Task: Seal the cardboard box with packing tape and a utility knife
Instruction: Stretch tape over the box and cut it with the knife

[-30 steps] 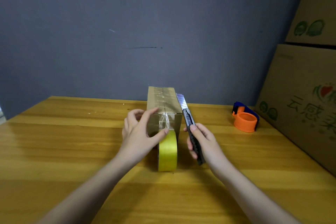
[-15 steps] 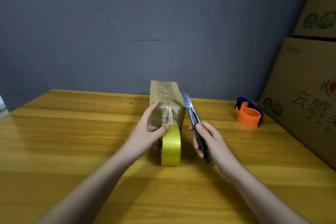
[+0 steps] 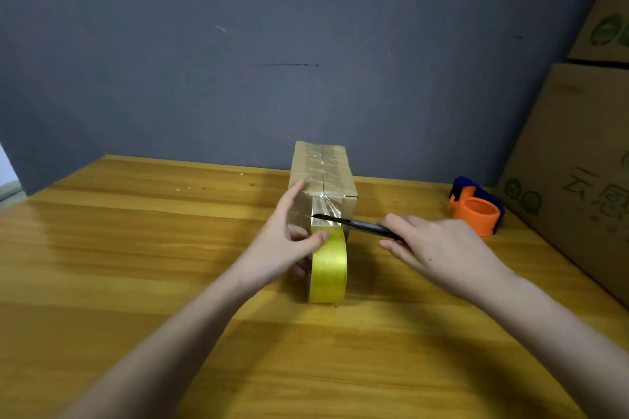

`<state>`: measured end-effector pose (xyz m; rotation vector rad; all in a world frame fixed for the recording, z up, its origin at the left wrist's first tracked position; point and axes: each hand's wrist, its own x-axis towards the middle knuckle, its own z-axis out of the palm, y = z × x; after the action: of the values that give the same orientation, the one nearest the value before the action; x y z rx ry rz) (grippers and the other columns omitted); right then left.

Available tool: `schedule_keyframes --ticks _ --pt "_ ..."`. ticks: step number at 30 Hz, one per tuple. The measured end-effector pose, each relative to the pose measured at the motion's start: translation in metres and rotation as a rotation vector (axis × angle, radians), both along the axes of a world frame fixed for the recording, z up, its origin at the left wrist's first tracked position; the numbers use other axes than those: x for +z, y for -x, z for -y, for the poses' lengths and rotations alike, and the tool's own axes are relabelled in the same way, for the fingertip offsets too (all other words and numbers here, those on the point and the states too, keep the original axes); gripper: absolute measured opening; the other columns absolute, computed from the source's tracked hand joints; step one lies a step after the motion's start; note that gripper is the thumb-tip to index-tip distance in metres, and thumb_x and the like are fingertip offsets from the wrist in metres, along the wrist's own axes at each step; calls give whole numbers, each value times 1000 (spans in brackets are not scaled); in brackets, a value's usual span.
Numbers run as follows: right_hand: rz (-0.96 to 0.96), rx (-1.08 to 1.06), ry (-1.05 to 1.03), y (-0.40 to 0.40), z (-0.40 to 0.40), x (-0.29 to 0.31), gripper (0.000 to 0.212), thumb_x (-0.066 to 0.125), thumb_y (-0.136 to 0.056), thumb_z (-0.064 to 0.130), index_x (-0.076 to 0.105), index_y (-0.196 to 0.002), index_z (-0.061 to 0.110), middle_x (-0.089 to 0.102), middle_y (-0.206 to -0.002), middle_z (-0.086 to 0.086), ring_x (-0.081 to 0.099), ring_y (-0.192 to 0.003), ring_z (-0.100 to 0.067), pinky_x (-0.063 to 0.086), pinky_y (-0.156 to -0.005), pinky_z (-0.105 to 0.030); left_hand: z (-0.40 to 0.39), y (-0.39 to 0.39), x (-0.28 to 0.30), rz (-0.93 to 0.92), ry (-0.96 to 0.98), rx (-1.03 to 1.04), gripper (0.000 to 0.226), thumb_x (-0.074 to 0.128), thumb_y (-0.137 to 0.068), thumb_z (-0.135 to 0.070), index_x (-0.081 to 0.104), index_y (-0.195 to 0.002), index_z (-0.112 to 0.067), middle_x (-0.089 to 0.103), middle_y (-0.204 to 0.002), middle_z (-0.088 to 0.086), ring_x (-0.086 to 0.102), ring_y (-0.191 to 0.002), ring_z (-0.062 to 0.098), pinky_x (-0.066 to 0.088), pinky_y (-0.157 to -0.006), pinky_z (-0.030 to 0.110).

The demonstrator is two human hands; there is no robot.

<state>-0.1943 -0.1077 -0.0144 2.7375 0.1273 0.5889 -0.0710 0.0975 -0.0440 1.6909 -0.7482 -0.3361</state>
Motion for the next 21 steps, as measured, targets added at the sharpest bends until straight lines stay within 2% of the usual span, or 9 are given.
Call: schedule_keyframes --ticks 3,7,12,19,21 --pt "16 30 77 -3 0 4 46 11 -93 53 49 -102 28 63 -78 7 57 -48 -15 33 -34 -25 0 1 0 0 1 3 86 68 -84 -23 10 -144 -48 64 -92 34 56 -66 23 54 -55 31" --pt "43 53 154 -5 -3 7 41 17 -94 48 51 -94 25 59 -69 4 53 -40 -17 27 -33 -22 1 0 0 7 -4 -6 88 68 -84 -23 9 -145 -47 69 -90 24 60 -65 20 55 -55 30" --pt "83 76 227 -9 -6 10 36 24 -93 42 52 -86 20 54 -61 0 46 -33 -19 31 -29 -23 1 -2 -1 5 -4 0 88 68 -84 -22 9 -145 -46 69 -92 25 59 -64 20 55 -52 27" --pt "85 76 273 -14 -8 9 30 24 -93 39 44 -86 18 52 -58 -4 42 -30 -20 34 -28 -23 1 -1 -1 -1 0 -7 88 68 -84 -22 10 -144 -48 68 -90 27 60 -64 21 56 -54 29" --pt "80 69 279 -13 -9 9 25 31 -93 38 42 -86 17 52 -57 -4 41 -29 -20 33 -28 -22 1 -1 -1 -3 -1 -8 88 68 -84 -22 10 -144 -48 69 -91 25 60 -64 20 56 -54 29"
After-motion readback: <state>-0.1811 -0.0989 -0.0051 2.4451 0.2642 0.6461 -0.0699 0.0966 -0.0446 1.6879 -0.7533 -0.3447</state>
